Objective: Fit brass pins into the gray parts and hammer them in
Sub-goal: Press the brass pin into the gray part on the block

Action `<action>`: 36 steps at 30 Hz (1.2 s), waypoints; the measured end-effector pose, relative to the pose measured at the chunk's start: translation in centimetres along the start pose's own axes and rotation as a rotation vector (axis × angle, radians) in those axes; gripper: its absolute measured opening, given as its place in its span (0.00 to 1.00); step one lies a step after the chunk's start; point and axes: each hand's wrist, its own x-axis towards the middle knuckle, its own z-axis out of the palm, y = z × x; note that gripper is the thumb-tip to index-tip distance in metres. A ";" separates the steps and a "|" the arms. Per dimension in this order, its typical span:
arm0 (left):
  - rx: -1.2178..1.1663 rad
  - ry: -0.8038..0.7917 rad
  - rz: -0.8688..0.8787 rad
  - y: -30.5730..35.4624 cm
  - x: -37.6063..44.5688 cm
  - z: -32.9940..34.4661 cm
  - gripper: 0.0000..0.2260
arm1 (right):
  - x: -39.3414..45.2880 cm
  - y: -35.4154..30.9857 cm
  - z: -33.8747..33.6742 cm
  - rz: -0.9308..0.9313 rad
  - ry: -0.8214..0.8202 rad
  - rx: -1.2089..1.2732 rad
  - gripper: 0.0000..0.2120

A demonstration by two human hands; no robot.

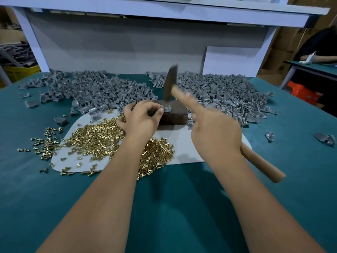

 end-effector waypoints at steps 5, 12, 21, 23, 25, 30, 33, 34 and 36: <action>0.007 -0.040 -0.001 0.3 -0.3 -0.5 0.12 | 0.2 0.2 0.7 0.040 -0.053 0.030 0.31; -0.199 -0.162 -0.033 0.7 -0.6 -1.9 0.08 | 1.0 2.6 1.1 0.234 -0.035 0.010 0.24; -0.173 -0.186 -0.015 1.0 -0.9 -2.2 0.08 | 1.0 5.1 2.1 0.368 -0.154 0.002 0.06; -0.181 -0.188 -0.012 0.9 -0.8 -2.1 0.08 | 1.0 5.1 2.3 0.366 -0.171 -0.016 0.05; -0.189 -0.193 0.000 0.9 -0.8 -2.1 0.08 | 1.0 4.9 2.4 0.367 -0.177 -0.053 0.05; -0.172 -0.193 0.016 0.9 -0.9 -2.2 0.07 | 1.0 4.5 2.2 0.302 -0.144 -0.155 0.10; -0.173 -0.194 0.026 0.9 -0.9 -2.2 0.07 | 1.0 4.1 2.4 0.187 -0.015 -0.096 0.13; -0.170 -0.196 0.030 0.9 -0.9 -2.2 0.07 | 0.9 3.7 2.4 0.137 0.011 -0.012 0.13; -0.167 -0.198 0.033 0.9 -0.9 -2.2 0.07 | 0.8 2.4 2.5 0.041 0.009 0.153 0.15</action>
